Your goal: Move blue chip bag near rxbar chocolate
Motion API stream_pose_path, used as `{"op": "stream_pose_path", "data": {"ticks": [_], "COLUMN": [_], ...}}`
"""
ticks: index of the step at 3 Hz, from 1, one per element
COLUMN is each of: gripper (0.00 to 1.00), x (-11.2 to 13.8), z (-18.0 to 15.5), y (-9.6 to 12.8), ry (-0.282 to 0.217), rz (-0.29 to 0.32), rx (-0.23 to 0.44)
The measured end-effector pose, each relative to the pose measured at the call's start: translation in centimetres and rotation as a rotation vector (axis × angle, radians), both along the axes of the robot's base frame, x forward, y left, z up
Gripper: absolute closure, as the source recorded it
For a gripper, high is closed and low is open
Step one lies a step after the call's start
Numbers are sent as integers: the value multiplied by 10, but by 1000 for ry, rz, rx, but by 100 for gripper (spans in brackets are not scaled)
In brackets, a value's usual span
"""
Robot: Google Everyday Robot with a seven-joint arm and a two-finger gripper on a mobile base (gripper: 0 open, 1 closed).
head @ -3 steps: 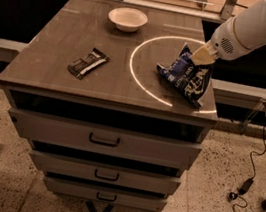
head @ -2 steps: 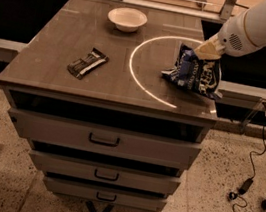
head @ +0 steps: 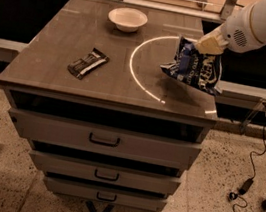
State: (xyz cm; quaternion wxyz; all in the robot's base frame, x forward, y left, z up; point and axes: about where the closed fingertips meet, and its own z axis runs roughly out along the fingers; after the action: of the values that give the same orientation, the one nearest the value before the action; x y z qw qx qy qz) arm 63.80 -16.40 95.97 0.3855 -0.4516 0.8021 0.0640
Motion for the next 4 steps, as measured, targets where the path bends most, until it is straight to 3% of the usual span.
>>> {"op": "stream_pose_path", "data": {"ticks": [1,2,3,4], "gripper": [100,100,100,100], "x": [-4,-1,8,32], "z": [16,29,31,24], "y": [23,75,117,153], "ry": [-31,-44,-45,-34], "rz": [62,179,258,280], "rx": [24,38,29,21]}}
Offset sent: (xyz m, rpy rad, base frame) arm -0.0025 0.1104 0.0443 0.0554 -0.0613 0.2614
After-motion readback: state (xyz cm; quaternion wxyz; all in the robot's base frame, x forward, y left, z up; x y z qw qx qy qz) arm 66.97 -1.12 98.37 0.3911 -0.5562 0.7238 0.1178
